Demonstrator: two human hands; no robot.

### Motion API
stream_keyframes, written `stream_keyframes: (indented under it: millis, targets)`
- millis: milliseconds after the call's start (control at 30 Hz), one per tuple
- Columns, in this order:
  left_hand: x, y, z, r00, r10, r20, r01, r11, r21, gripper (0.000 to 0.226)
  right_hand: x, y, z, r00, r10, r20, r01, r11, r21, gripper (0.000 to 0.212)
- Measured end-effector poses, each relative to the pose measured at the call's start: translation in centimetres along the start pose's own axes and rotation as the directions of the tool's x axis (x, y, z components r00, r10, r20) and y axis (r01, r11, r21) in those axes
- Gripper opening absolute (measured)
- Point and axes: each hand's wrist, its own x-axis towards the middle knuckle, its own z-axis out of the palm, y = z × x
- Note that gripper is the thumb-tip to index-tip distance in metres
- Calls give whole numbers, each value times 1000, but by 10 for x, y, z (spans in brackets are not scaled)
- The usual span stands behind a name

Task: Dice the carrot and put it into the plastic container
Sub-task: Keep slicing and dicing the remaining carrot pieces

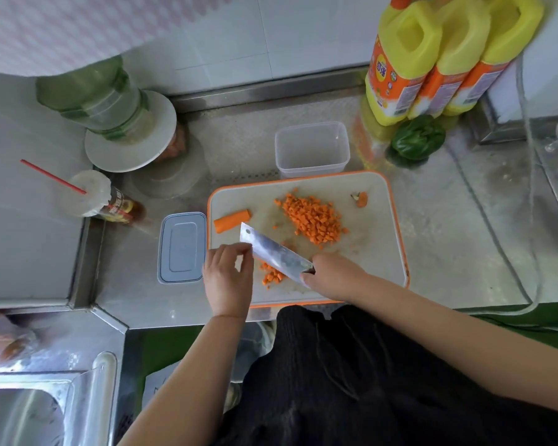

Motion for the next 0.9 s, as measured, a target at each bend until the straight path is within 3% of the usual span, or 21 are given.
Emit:
stream_keyframes:
  millis: [200, 467, 600, 767, 900]
  targets:
    - [-1, -5, -11, 984, -137, -114, 133, 990, -42, 4, 3, 5, 0, 989, -65, 134, 84, 986, -144, 37]
    - [-12, 4, -7, 962, -256, -96, 244, 962, -121, 20, 10, 7, 9, 978, -34, 205, 82, 969, -233, 37]
    - [-14, 6, -3, 971, -231, -70, 224, 970, -97, 27, 12, 12, 4, 992, -11, 125, 27, 992, -124, 40]
    - [-18, 2, 0, 966, -255, -45, 251, 965, -76, 18, 20, 22, -8, 987, 144, -78, -144, 990, 11, 32]
    - [-17, -1, 2, 973, -231, -28, 230, 972, -43, 17, 19, 34, -13, 973, 179, -148, -167, 982, 89, 42]
